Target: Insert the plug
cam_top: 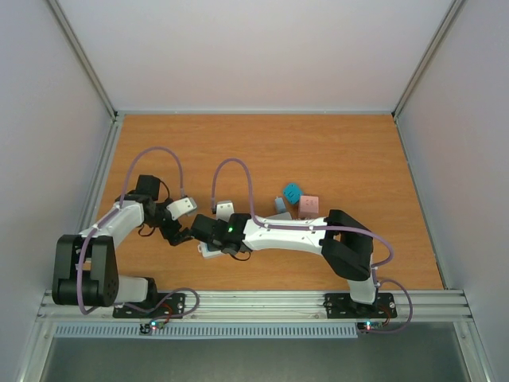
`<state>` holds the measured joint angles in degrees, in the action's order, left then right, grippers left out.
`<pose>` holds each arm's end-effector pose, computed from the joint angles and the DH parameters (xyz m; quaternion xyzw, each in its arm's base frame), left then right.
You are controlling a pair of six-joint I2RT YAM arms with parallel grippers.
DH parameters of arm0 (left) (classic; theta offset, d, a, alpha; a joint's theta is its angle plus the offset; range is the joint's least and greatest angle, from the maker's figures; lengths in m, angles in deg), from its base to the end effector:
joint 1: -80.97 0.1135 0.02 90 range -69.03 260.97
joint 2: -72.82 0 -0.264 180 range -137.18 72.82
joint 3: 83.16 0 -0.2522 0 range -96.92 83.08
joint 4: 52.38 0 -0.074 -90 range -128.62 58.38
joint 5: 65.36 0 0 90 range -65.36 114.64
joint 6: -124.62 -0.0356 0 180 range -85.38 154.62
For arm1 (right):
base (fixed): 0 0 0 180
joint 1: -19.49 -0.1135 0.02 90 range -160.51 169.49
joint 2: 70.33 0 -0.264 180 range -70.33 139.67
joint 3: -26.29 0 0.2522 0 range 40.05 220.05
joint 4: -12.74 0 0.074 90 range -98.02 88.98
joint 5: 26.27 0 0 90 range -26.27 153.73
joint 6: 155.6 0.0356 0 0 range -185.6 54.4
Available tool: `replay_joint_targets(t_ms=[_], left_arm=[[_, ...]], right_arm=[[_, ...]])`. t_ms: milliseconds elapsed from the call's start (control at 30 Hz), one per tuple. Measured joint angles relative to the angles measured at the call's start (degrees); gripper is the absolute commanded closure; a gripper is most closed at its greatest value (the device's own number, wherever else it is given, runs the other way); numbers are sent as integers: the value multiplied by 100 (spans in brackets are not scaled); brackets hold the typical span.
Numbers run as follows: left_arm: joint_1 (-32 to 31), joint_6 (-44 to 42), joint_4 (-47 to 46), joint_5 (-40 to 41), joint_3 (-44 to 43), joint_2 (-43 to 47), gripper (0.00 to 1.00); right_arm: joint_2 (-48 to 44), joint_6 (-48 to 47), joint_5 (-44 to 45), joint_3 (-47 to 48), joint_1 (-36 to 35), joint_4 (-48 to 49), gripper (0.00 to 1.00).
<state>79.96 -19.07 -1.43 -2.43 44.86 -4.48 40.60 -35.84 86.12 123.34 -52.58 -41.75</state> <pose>0.2147 -0.0200 0.1605 0.4683 0.8445 -0.1567 0.2072 0.1356 0.3750 0.2002 -0.3138 0.9118 0.0226 0.2641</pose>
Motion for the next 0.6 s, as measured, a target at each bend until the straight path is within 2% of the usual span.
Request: replay_joint_targets(t_ms=[600], left_arm=[[-2, -81, -13, 37, 31, 55, 1]], right_arm=[[46, 24, -39, -24, 0, 2, 99]])
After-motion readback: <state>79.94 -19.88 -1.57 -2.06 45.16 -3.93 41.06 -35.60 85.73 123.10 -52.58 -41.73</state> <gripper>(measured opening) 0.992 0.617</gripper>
